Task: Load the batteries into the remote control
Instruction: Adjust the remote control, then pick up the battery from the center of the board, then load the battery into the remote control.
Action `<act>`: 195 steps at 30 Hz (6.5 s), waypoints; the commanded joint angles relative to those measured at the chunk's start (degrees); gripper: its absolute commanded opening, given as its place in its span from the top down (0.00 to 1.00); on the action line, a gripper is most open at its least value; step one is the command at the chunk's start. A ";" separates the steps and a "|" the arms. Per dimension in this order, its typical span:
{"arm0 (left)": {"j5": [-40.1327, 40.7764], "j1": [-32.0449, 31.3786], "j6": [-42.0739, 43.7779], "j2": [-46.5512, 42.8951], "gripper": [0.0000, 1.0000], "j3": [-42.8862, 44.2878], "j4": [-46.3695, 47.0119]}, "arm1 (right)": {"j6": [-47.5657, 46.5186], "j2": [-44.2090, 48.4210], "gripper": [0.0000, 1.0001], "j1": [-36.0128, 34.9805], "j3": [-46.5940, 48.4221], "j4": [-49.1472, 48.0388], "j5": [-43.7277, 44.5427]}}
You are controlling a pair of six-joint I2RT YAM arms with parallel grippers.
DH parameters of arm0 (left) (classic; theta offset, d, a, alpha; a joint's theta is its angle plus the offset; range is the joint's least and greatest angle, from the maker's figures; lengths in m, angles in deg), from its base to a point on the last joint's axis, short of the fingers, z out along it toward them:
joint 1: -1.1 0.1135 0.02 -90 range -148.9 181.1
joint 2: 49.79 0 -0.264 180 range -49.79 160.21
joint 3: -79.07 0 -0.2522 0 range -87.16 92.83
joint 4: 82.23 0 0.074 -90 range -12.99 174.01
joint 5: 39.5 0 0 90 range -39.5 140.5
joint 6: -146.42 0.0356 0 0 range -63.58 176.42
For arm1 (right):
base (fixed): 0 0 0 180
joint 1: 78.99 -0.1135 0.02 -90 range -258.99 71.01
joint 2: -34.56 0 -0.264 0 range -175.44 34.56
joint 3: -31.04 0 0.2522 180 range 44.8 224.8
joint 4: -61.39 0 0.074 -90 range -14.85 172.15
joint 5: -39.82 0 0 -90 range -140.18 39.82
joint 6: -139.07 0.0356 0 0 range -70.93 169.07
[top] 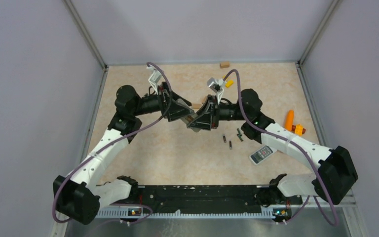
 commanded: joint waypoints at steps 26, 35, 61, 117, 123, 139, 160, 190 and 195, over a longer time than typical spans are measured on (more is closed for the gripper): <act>12.58 0.25 -25.27 0.69 0.54 -2.15 31.76 | 25.77 -0.47 1.00 -0.10 -5.21 -32.35 17.83; 14.04 0.77 -25.27 0.56 0.47 -2.03 30.75 | 24.39 -0.31 1.00 -0.01 -5.35 -30.17 17.12; 20.24 3.45 7.80 -4.24 1.00 -1.07 0.29 | 10.29 9.91 0.27 4.96 -6.86 3.54 33.54; 21.44 3.66 12.87 -4.70 1.00 -4.02 -2.45 | -2.29 -24.65 0.74 2.45 7.31 49.93 64.37; 21.50 3.62 12.42 -4.61 1.00 -4.10 -2.51 | -0.97 -23.75 0.94 2.45 6.66 48.65 65.57; 18.10 3.68 -12.19 9.44 1.00 -5.58 12.63 | -1.62 2.33 1.00 1.62 -2.77 15.76 51.46; 14.74 3.59 -22.92 12.51 1.00 -3.44 6.41 | -7.09 5.31 1.00 -7.00 -4.46 -0.14 46.46; 13.83 3.67 -22.99 11.77 1.00 -1.88 3.06 | -11.43 2.24 0.91 -7.85 -4.65 2.95 46.96; 14.00 3.67 -22.14 11.94 1.00 -1.28 2.12 | -11.53 2.41 0.88 -7.84 -4.24 3.89 46.65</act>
